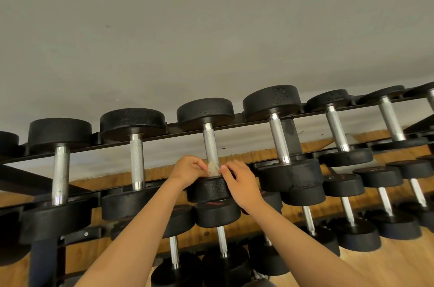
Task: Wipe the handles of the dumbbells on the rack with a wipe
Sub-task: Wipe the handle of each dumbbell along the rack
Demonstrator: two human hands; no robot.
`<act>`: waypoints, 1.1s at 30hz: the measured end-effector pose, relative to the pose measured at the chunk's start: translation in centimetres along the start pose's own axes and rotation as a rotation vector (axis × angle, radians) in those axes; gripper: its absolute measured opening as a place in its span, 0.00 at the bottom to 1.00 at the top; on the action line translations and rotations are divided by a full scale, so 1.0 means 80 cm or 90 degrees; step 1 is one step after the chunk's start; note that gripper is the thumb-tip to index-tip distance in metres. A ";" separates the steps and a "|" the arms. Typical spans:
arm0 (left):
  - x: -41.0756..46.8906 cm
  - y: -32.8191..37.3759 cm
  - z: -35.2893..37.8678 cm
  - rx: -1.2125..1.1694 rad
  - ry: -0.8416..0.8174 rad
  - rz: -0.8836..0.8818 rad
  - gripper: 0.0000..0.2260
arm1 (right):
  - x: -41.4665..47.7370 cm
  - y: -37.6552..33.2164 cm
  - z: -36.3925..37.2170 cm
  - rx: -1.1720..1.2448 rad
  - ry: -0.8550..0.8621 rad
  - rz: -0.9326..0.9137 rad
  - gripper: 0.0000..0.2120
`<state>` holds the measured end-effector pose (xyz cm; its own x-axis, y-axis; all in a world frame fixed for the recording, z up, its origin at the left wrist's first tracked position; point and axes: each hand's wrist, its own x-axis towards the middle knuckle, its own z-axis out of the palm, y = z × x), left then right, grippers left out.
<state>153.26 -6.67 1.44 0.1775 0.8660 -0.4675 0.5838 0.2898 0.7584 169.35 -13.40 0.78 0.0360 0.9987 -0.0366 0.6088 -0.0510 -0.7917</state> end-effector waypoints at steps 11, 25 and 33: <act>0.000 -0.007 0.009 -0.155 0.075 -0.066 0.05 | -0.001 -0.002 0.001 -0.007 0.011 -0.002 0.11; 0.005 0.002 0.009 -0.174 0.064 -0.106 0.05 | -0.002 -0.003 0.000 -0.011 0.018 -0.014 0.11; 0.006 0.013 0.001 -0.076 -0.007 -0.086 0.04 | -0.001 0.000 0.002 -0.018 0.022 -0.021 0.11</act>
<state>154.00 -5.95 1.99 0.1120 0.8116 -0.5734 0.5045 0.4506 0.7365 169.23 -13.46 0.70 0.0427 0.9990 0.0102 0.6318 -0.0191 -0.7749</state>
